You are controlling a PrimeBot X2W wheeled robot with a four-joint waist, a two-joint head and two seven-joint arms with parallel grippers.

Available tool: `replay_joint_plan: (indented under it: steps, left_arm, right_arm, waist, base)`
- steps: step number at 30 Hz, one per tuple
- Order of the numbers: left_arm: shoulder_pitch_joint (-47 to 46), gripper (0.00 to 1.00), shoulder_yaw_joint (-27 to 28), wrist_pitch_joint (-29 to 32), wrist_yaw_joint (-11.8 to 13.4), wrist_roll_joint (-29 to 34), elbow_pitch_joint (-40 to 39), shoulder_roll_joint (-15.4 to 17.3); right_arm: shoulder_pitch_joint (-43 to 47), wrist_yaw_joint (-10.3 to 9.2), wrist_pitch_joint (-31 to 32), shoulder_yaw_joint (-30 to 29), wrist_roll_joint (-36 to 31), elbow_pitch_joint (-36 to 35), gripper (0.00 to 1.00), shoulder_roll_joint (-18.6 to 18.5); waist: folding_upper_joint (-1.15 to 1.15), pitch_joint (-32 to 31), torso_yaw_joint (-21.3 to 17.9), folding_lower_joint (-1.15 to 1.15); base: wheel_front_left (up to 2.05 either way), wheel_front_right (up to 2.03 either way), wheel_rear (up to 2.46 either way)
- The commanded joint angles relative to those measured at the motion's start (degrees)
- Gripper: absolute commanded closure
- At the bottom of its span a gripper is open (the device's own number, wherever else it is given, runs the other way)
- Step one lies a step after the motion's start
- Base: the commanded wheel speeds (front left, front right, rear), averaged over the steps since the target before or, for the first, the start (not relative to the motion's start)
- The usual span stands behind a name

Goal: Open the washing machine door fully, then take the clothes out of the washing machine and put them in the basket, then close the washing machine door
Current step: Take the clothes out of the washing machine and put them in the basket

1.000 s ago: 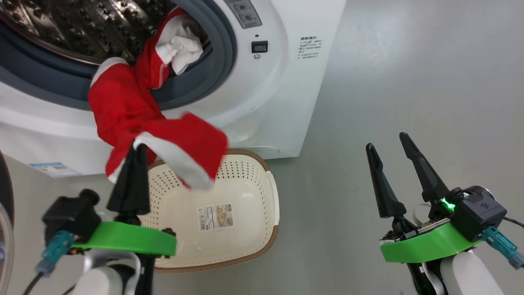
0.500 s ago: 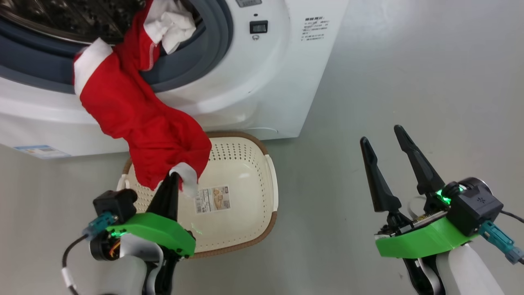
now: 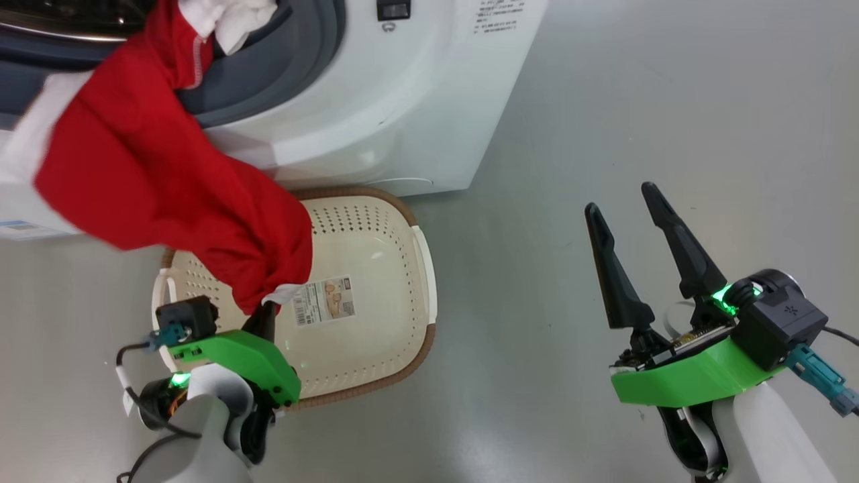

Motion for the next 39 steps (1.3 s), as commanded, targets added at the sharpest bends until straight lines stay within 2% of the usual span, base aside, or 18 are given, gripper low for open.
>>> replay_joint_plan:
  steps: [1,10,26,27,28,29,39]
  left_arm:
    - [-1.2,1.00,1.0,-0.1,-0.5,-0.8,1.1,0.9]
    - [-5.6,1.00,-2.2,0.7,-2.2,-4.4,10.2,0.8]
    - [-6.4,1.00,-7.6,1.8,-2.8,-11.0,13.1,0.8]
    - [-6.5,0.67,-7.8,1.8,-2.7,-11.2,13.2,0.8]
    - [-6.6,0.23,-8.1,1.8,-2.6,-11.5,13.3,0.8]
    - [-6.7,0.00,-8.3,1.7,-2.5,-11.8,13.4,0.8]
    - [-7.4,0.00,-10.6,-1.2,-2.1,-12.7,14.0,0.8]
  right_arm:
    - [-1.3,0.26,-0.4,1.6,0.1,-1.5,0.00,0.1]
    - [-2.6,0.26,-0.4,2.5,0.7,-1.6,0.00,0.1]
    - [-4.5,0.26,-0.4,3.0,0.5,-1.5,0.00,0.1]
    - [-4.6,0.26,-0.4,3.1,0.4,-1.4,0.00,0.1]
    - [-4.6,0.26,-0.4,3.1,0.4,-1.3,0.00,0.1]
    - [-4.7,0.26,-0.4,3.1,0.4,-1.3,0.00,0.1]
    - [-4.7,0.26,-0.4,2.5,0.5,-0.8,0.00,0.1]
  waist:
    - [0.00,0.9,-0.6,0.00]
    - [0.00,4.0,-1.9,0.00]
    - [0.00,7.6,-2.2,0.00]
    - [0.00,7.7,-2.2,0.00]
    - [0.00,7.7,-2.2,0.00]
    - [0.00,7.8,-2.1,0.00]
    - [0.00,7.6,-1.5,0.00]
  base:
    - [0.00,0.00,0.00]
    - [0.00,0.00,0.00]
    - [0.00,0.00,0.00]
    - [0.00,0.00,0.00]
    - [0.00,0.00,0.00]
    - [0.00,0.00,0.00]
    - [0.00,0.00,0.00]
